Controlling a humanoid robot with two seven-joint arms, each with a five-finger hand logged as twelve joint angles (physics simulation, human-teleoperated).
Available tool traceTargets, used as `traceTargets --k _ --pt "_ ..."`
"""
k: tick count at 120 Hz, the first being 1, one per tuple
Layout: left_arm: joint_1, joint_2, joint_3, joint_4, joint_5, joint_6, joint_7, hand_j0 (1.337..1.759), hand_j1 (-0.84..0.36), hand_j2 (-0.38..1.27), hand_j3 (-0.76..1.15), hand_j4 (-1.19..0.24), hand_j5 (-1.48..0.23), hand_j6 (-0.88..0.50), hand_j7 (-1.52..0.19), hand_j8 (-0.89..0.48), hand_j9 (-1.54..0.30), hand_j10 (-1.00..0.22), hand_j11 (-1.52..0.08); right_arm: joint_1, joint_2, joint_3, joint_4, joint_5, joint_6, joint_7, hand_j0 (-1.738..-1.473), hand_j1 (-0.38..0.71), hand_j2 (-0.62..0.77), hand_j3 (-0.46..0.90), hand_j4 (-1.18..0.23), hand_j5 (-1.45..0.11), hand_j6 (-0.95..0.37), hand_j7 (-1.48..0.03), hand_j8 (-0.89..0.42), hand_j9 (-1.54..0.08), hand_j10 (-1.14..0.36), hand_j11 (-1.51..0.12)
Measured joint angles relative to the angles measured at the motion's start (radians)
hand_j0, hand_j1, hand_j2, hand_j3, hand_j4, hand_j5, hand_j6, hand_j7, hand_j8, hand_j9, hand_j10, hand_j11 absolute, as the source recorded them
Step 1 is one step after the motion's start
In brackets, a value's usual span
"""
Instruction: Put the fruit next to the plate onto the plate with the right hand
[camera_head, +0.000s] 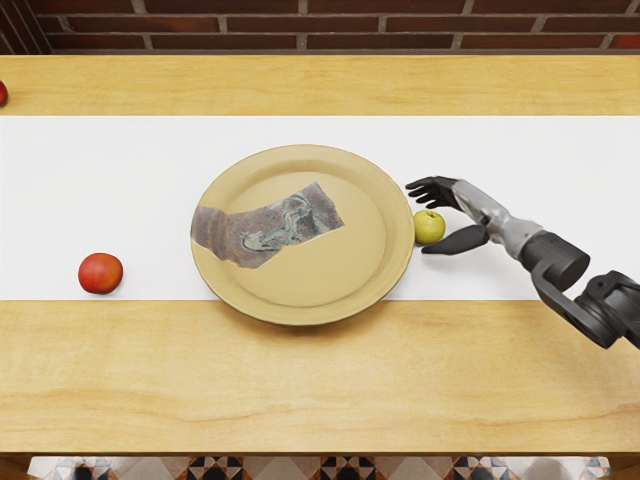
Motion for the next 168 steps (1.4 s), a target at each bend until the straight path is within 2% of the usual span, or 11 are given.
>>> traceTargets --k 42,53,55,56,61,89,121,135,145,158,168 --pt "0.000 0.000 0.000 0.000 0.000 0.000 0.000 1.658 0.06 0.05 0.00 -0.25 -0.32 -0.25 -0.32 -0.25 -0.32 -0.24 -0.32 -0.002 0.011 -0.013 -0.029 0.001 0.002 0.035 -1.658 0.14 -0.08 0.00 -0.41 -0.54 -0.42 -0.54 -0.41 -0.54 -0.41 -0.54" --pt "0.000 0.000 0.000 0.000 0.000 0.000 0.000 1.658 0.06 0.05 0.00 -0.25 -0.32 -0.25 -0.32 -0.25 -0.32 -0.24 -0.32 -0.001 0.019 -0.020 -0.037 0.005 0.001 0.038 -1.658 0.15 -0.08 0.00 -0.24 -0.82 -0.42 -0.54 -0.42 -0.54 -0.42 -0.54" --pt "0.000 0.000 0.000 0.000 0.000 0.000 0.000 1.658 0.06 0.05 0.00 -0.25 -0.32 -0.25 -0.32 -0.25 -0.32 -0.24 -0.32 -0.001 0.020 -0.021 -0.038 0.004 0.001 0.038 -1.658 0.15 -0.08 0.00 -0.26 -0.78 -0.42 -0.54 -0.41 -0.54 -0.42 -0.54" --pt "0.000 0.000 0.000 0.000 0.000 0.000 0.000 1.658 0.06 0.05 0.00 -0.25 -0.32 -0.25 -0.32 -0.25 -0.32 -0.24 -0.32 -0.001 0.021 -0.021 -0.039 0.006 0.001 0.039 -1.658 0.15 -0.08 0.00 -0.18 -0.92 -0.42 -0.54 -0.41 -0.54 -0.43 -0.54" --pt "0.000 0.000 0.000 0.000 0.000 0.000 0.000 1.658 0.06 0.05 0.00 -0.25 -0.32 -0.25 -0.32 -0.25 -0.32 -0.24 -0.32 -0.001 0.023 -0.023 -0.041 0.006 0.001 0.040 -1.658 0.15 -0.08 0.00 -0.16 -0.96 -0.43 -0.55 -0.41 -0.55 -0.42 -0.55" --pt "0.000 0.000 0.000 0.000 0.000 0.000 0.000 1.658 0.06 0.05 0.00 -0.25 -0.32 -0.25 -0.32 -0.25 -0.32 -0.24 -0.32 -0.007 0.007 -0.026 -0.045 0.025 0.003 0.074 -1.658 0.16 -0.08 0.00 -0.33 -0.70 -0.43 -0.55 -0.42 -0.55 -0.43 -0.55" --pt "0.000 0.000 0.000 0.000 0.000 0.000 0.000 1.658 0.06 0.05 0.00 -0.25 -0.32 -0.25 -0.32 -0.25 -0.32 -0.24 -0.32 -0.016 0.008 -0.029 -0.064 0.029 0.003 0.105 -1.658 0.16 -0.08 0.00 -0.40 -0.60 -0.43 -0.56 -0.42 -0.56 -0.43 -0.56" --pt "0.000 0.000 0.000 0.000 0.000 0.000 0.000 1.658 0.06 0.05 0.00 -0.25 -0.32 -0.25 -0.32 -0.25 -0.32 -0.25 -0.32 -0.020 0.007 -0.034 -0.066 0.029 0.003 0.122 -1.658 0.22 -0.08 0.00 -0.47 -0.64 -0.48 -0.62 -0.39 -0.62 -0.44 -0.62" --pt "0.000 0.000 0.000 0.000 0.000 0.000 0.000 1.658 0.06 0.05 0.00 -0.25 -0.32 -0.25 -0.32 -0.25 -0.32 -0.24 -0.32 -0.021 0.006 -0.041 -0.066 0.030 0.002 0.131 -1.658 0.27 -0.04 0.00 -0.54 -0.70 -0.54 -0.69 -0.34 -0.69 -0.37 -0.70" --pt "0.000 0.000 0.000 0.000 0.000 0.000 0.000 1.658 0.06 0.05 0.00 -0.25 -0.32 -0.25 -0.32 -0.25 -0.32 -0.24 -0.32 -0.019 0.005 -0.057 -0.067 0.031 0.000 0.145 -1.658 0.34 0.09 0.00 -0.42 -0.83 -0.50 -0.82 -0.26 -0.81 -0.36 -0.83" --pt "0.000 0.000 -0.001 0.000 0.000 0.000 0.000 1.658 0.05 0.05 0.00 -0.25 -0.32 -0.25 -0.32 -0.25 -0.32 -0.24 -0.32 -0.018 0.004 -0.069 -0.068 0.032 -0.003 0.160 -1.657 0.36 0.25 0.00 -0.34 -0.93 -0.55 -0.92 -0.26 -0.92 -0.39 -0.95"
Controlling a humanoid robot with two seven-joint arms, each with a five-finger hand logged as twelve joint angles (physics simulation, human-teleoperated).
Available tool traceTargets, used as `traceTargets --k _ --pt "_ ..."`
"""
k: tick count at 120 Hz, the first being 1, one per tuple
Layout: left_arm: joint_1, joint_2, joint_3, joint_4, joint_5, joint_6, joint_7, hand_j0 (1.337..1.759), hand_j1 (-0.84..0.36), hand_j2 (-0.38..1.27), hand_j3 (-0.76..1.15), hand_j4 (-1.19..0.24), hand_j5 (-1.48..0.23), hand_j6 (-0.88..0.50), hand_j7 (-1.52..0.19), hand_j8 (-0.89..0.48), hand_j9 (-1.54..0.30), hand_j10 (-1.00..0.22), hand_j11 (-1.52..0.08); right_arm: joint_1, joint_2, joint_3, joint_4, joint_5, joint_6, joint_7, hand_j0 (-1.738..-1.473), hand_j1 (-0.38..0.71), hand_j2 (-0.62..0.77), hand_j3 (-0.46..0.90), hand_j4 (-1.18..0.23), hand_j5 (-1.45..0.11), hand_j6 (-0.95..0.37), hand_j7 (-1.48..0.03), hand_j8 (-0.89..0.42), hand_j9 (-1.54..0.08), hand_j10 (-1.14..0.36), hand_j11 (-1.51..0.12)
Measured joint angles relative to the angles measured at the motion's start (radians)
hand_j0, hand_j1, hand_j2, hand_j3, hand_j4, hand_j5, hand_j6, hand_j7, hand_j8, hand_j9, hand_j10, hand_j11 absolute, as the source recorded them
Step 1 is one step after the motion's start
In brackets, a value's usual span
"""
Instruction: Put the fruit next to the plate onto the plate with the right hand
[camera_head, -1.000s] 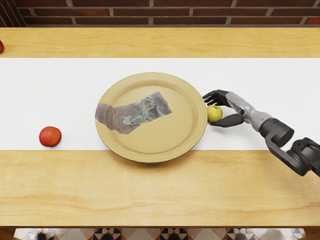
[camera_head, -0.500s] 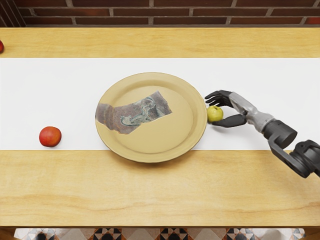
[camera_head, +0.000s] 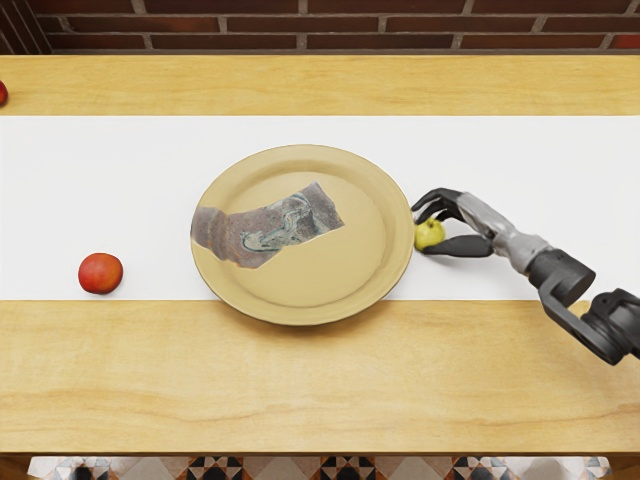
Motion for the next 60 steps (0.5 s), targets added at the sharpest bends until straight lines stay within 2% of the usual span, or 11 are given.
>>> traceTargets --k 8,15,16,18,26,32,38,49,60 --pt "0.000 0.000 0.000 0.000 0.000 0.000 0.000 1.658 0.05 0.05 0.00 -0.25 -0.32 -0.25 -0.32 -0.25 -0.32 -0.25 -0.32 0.001 -0.001 -0.003 0.000 0.000 -0.004 0.004 -1.654 0.32 0.38 0.00 -0.36 -0.89 -0.65 -0.98 -0.36 -0.96 -0.47 -0.99" --pt "0.000 0.000 0.000 0.000 0.000 0.000 0.000 1.658 0.06 0.05 0.00 -0.25 -0.32 -0.25 -0.32 -0.25 -0.32 -0.24 -0.32 0.001 -0.005 -0.004 0.002 -0.002 -0.006 0.009 -1.653 0.25 0.42 0.00 -0.40 -0.88 -0.75 -1.02 -0.47 -0.99 -0.54 -1.01" --pt "0.000 0.000 0.000 0.000 0.000 0.000 0.000 1.658 0.06 0.05 0.00 -0.25 -0.32 -0.25 -0.32 -0.25 -0.32 -0.24 -0.32 0.001 -0.006 -0.004 0.002 -0.002 -0.005 0.011 -1.653 0.26 0.41 0.00 -0.40 -0.93 -0.75 -1.02 -0.47 -0.99 -0.54 -1.02" --pt "0.000 0.000 0.000 0.000 0.000 0.000 0.000 1.658 0.06 0.05 0.00 -0.25 -0.32 -0.25 -0.32 -0.25 -0.32 -0.24 -0.32 0.001 -0.008 -0.004 0.003 -0.001 -0.003 0.013 -1.652 0.25 0.38 0.00 -0.44 -0.94 -0.75 -1.03 -0.44 -1.00 -0.54 -1.02" --pt "0.000 0.000 0.001 0.000 0.000 0.000 0.000 1.658 0.06 0.05 0.00 -0.25 -0.32 -0.25 -0.32 -0.25 -0.32 -0.25 -0.32 0.002 -0.018 -0.007 0.005 0.006 0.009 0.030 -1.653 0.25 0.39 0.00 -0.56 -1.00 -0.77 -1.06 -0.44 -1.04 -0.50 -1.05" --pt "0.000 0.000 0.000 0.000 0.000 0.000 0.000 1.658 0.06 0.05 0.00 -0.25 -0.32 -0.25 -0.32 -0.25 -0.32 -0.25 -0.32 0.002 -0.025 -0.006 0.008 0.011 0.025 0.041 -1.653 0.27 0.45 0.00 -0.62 -1.04 -0.77 -1.08 -0.43 -1.07 -0.48 -1.07" --pt "0.000 0.000 0.000 0.000 0.000 0.000 0.000 1.658 0.06 0.05 0.00 -0.25 -0.32 -0.25 -0.32 -0.25 -0.32 -0.25 -0.32 0.003 -0.037 -0.002 0.018 0.016 0.043 0.049 -1.653 0.29 0.48 0.00 -0.67 -1.07 -0.77 -1.09 -0.41 -1.09 -0.47 -1.09" --pt "0.000 0.000 0.001 0.000 0.000 0.000 0.000 1.658 0.06 0.05 0.00 -0.25 -0.32 -0.25 -0.32 -0.25 -0.32 -0.25 -0.32 0.009 -0.084 0.001 0.068 0.052 0.068 0.055 -1.654 0.23 0.35 0.00 -0.73 -1.11 -0.77 -1.11 -0.41 -1.12 -0.47 -1.13" --pt "0.000 0.000 0.001 0.000 0.000 0.000 0.000 1.658 0.06 0.05 0.00 -0.25 -0.32 -0.25 -0.32 -0.25 -0.32 -0.25 -0.32 0.025 -0.140 0.003 0.119 0.084 0.099 0.055 -1.655 0.25 0.42 0.00 -0.77 -1.14 -0.78 -1.12 -0.41 -1.15 -0.46 -1.15"
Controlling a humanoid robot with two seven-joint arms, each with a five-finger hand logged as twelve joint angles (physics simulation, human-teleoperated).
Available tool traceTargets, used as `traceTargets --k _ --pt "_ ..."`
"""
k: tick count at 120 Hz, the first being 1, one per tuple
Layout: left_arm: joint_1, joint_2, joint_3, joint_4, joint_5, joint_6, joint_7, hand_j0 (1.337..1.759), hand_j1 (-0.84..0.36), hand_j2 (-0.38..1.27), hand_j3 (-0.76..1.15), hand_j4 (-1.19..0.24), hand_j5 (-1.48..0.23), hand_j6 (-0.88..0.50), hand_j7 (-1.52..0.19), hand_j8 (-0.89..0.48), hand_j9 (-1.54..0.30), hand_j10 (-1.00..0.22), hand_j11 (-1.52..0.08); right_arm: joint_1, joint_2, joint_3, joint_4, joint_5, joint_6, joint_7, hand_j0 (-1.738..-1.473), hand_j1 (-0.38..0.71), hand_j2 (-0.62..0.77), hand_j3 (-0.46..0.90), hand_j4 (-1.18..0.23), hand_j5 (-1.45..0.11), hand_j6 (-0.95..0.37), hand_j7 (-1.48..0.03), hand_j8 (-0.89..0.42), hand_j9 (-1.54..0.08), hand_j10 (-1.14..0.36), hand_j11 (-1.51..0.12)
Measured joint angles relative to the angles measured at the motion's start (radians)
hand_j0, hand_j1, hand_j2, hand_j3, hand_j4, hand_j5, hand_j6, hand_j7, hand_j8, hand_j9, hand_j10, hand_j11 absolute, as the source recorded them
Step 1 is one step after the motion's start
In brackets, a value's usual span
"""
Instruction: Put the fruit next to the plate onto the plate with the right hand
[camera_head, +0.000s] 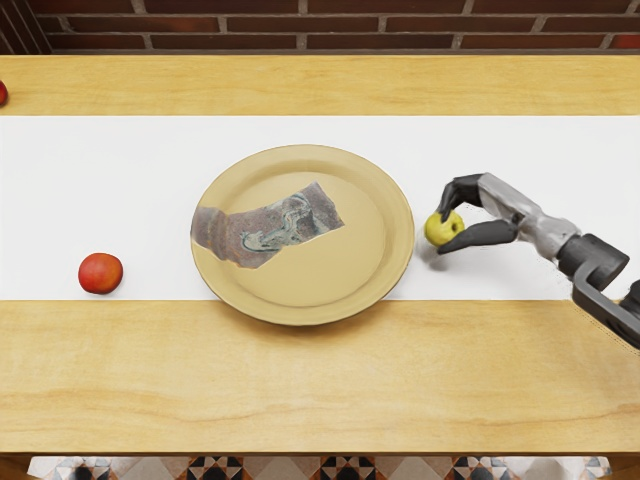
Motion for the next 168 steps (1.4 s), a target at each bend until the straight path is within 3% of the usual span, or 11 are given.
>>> traceTargets --k 18,39,43,82,101,126,141,155,168 --pt "0.000 0.000 0.000 0.000 0.000 0.000 0.000 1.658 0.06 0.05 0.00 -0.25 -0.32 -0.25 -0.32 -0.25 -0.32 -0.25 -0.32 0.041 -0.083 0.001 0.065 0.058 0.064 -0.005 -1.654 0.22 0.37 0.00 -0.81 -1.16 -0.79 -1.13 -0.41 -1.17 -0.47 -1.16" --pt "0.000 0.000 0.000 0.000 0.000 0.000 0.000 1.658 0.06 0.05 0.00 -0.25 -0.32 -0.25 -0.32 -0.25 -0.32 -0.25 -0.32 0.078 -0.108 0.026 0.109 0.101 0.161 -0.004 -1.654 0.17 0.29 0.00 -0.84 -1.17 -0.84 -1.13 -0.42 -1.16 -0.50 -1.16" --pt "0.000 0.000 0.000 0.000 0.000 0.000 0.000 1.658 0.06 0.05 0.00 -0.25 -0.32 -0.25 -0.32 -0.25 -0.32 -0.25 -0.32 0.083 -0.107 0.031 0.120 0.104 0.169 -0.005 -1.654 0.18 0.34 0.00 -0.84 -1.17 -0.84 -1.13 -0.43 -1.16 -0.51 -1.16" --pt "0.000 0.000 0.000 0.000 0.000 0.000 0.000 1.658 0.06 0.05 0.00 -0.25 -0.32 -0.25 -0.32 -0.25 -0.32 -0.25 -0.32 0.103 -0.006 0.049 0.144 0.111 0.196 -0.006 -1.655 0.23 0.45 0.00 -0.85 -1.18 -0.87 -1.13 -0.41 -1.15 -0.50 -1.16" --pt "0.000 0.000 0.000 0.000 0.000 0.000 0.000 1.658 0.06 0.05 0.00 -0.25 -0.32 -0.25 -0.32 -0.25 -0.32 -0.25 -0.32 0.104 0.052 0.045 0.126 0.108 0.192 -0.009 -1.655 0.24 0.43 0.00 -0.85 -1.18 -0.87 -1.13 -0.41 -1.15 -0.48 -1.16" --pt "0.000 0.000 0.000 0.000 0.000 0.000 0.000 1.658 0.06 0.05 0.00 -0.25 -0.32 -0.25 -0.32 -0.25 -0.32 -0.25 -0.32 0.104 0.135 0.038 0.068 0.076 0.159 -0.075 -1.655 0.25 0.45 0.00 -0.85 -1.19 -0.87 -1.13 -0.39 -1.17 -0.47 -1.17" --pt "0.000 0.000 0.000 0.000 0.000 0.000 0.000 1.658 0.06 0.05 0.00 -0.25 -0.32 -0.25 -0.32 -0.25 -0.32 -0.25 -0.32 0.104 0.149 0.037 0.055 0.070 0.148 -0.096 -1.655 0.25 0.45 0.00 -0.84 -1.17 -0.87 -1.12 -0.40 -1.16 -0.46 -1.17" --pt "0.000 0.000 0.000 0.000 0.000 0.000 0.000 1.658 0.06 0.05 0.00 -0.25 -0.32 -0.25 -0.32 -0.25 -0.32 -0.25 -0.32 0.104 0.159 0.038 0.050 0.069 0.144 -0.119 -1.656 0.24 0.42 0.00 -0.77 -1.05 -0.78 -1.02 -0.44 -1.04 -0.50 -1.05" --pt "0.000 0.000 0.000 0.000 0.000 0.000 0.000 1.658 0.06 0.05 0.00 -0.25 -0.32 -0.25 -0.32 -0.25 -0.32 -0.25 -0.32 0.104 0.163 0.039 0.049 0.069 0.143 -0.129 -1.657 0.23 0.28 0.00 -0.66 -0.89 -0.72 -0.87 -0.45 -0.89 -0.49 -0.89"
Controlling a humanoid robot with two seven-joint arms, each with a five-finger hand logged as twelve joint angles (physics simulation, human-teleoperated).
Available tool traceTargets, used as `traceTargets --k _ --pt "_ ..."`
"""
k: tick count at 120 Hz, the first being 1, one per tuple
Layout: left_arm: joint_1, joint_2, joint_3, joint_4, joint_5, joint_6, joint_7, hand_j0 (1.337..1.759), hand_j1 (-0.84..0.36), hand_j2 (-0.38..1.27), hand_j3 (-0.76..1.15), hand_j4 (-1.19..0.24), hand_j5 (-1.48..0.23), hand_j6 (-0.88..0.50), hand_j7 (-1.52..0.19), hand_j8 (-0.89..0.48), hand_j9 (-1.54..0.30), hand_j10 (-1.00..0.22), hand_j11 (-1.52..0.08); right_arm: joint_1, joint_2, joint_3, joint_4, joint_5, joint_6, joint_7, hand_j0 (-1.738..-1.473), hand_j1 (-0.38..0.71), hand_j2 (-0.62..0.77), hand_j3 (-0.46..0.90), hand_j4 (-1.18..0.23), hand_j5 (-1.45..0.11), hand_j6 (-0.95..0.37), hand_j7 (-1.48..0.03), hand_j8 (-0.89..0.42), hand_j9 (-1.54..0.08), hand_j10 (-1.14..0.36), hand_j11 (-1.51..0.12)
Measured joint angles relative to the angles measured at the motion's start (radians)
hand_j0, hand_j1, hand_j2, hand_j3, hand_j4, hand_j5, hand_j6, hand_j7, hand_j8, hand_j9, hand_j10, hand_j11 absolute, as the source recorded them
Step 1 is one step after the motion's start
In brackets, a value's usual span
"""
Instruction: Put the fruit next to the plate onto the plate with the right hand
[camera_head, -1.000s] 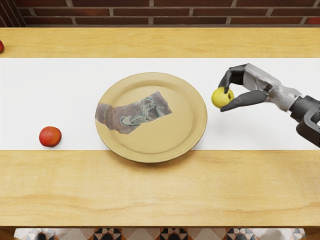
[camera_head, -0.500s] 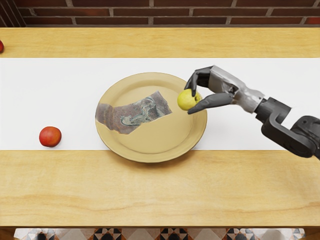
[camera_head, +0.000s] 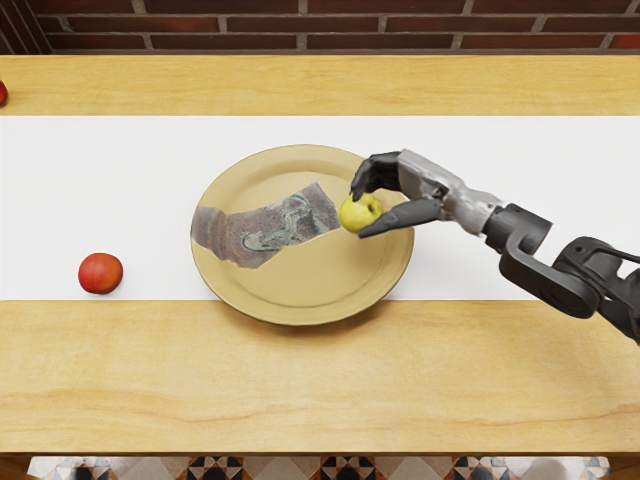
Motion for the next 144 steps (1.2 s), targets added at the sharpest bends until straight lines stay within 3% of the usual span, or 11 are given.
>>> traceTargets --k 28,57,71,81,94,118,129,144 --pt "0.000 0.000 0.000 0.000 0.000 0.000 0.000 1.658 0.06 0.05 0.00 -0.25 -0.32 -0.25 -0.32 -0.25 -0.32 -0.24 -0.32 0.001 0.001 0.002 -0.001 0.011 0.000 -0.016 -1.658 0.11 0.04 0.00 -0.44 -0.58 -0.51 -0.57 -0.36 -0.58 -0.37 -0.58" --pt "0.000 0.000 0.000 0.000 0.000 0.000 0.000 1.658 0.06 0.05 0.00 -0.25 -0.32 -0.25 -0.32 -0.25 -0.32 -0.24 -0.32 0.002 -0.006 0.021 0.004 0.042 0.013 -0.028 -1.658 -0.09 0.00 0.00 -0.23 -0.30 -0.25 -0.30 -0.21 -0.30 -0.21 -0.31" --pt "0.000 0.000 0.000 0.000 0.000 0.000 0.000 1.658 0.06 0.05 0.00 -0.25 -0.32 -0.25 -0.32 -0.25 -0.32 -0.25 -0.32 0.002 -0.074 0.063 0.009 0.180 0.176 -0.033 -1.658 -0.18 -0.01 0.00 -0.15 -0.20 -0.16 -0.20 -0.14 -0.20 -0.14 -0.20" --pt "0.000 0.000 0.000 0.000 0.000 0.000 0.000 1.658 0.06 0.05 0.00 -0.25 -0.32 -0.25 -0.32 -0.25 -0.32 -0.25 -0.32 0.000 -0.160 0.077 0.017 0.359 0.290 -0.098 -1.658 -0.22 -0.01 0.00 -0.12 -0.15 -0.12 -0.15 -0.11 -0.15 -0.11 -0.15" --pt "0.000 0.000 0.000 0.000 0.000 0.000 0.000 1.658 0.06 0.05 0.00 -0.25 -0.32 -0.25 -0.32 -0.25 -0.32 -0.24 -0.32 -0.012 -0.280 0.078 0.047 0.583 0.349 -0.250 -1.658 -0.26 -0.01 0.00 -0.08 -0.11 -0.09 -0.11 -0.08 -0.11 -0.08 -0.11" --pt "0.000 0.000 0.000 0.000 0.000 0.000 0.000 1.658 0.06 0.05 0.00 -0.25 -0.32 -0.25 -0.32 -0.25 -0.32 -0.24 -0.32 -0.048 -0.453 0.073 0.125 0.772 0.377 -0.429 -1.658 -0.29 -0.01 0.00 -0.05 -0.07 -0.06 -0.07 -0.05 -0.07 -0.05 -0.07" --pt "0.000 0.000 0.000 0.000 0.000 0.000 0.000 1.658 0.06 0.05 0.00 -0.25 -0.32 -0.25 -0.32 -0.25 -0.32 -0.25 -0.32 -0.063 -0.480 0.072 0.141 0.811 0.380 -0.477 -1.658 -0.29 0.00 0.00 -0.05 -0.06 -0.05 -0.06 -0.05 -0.06 -0.05 -0.06" --pt "0.000 0.000 0.000 0.000 0.000 0.000 0.000 1.658 0.06 0.05 0.00 -0.25 -0.32 -0.25 -0.32 -0.25 -0.32 -0.25 -0.32 -0.071 -0.492 0.072 0.153 0.831 0.382 -0.501 -1.658 -0.30 -0.01 0.00 -0.04 -0.06 -0.04 -0.06 -0.04 -0.06 -0.04 -0.06"
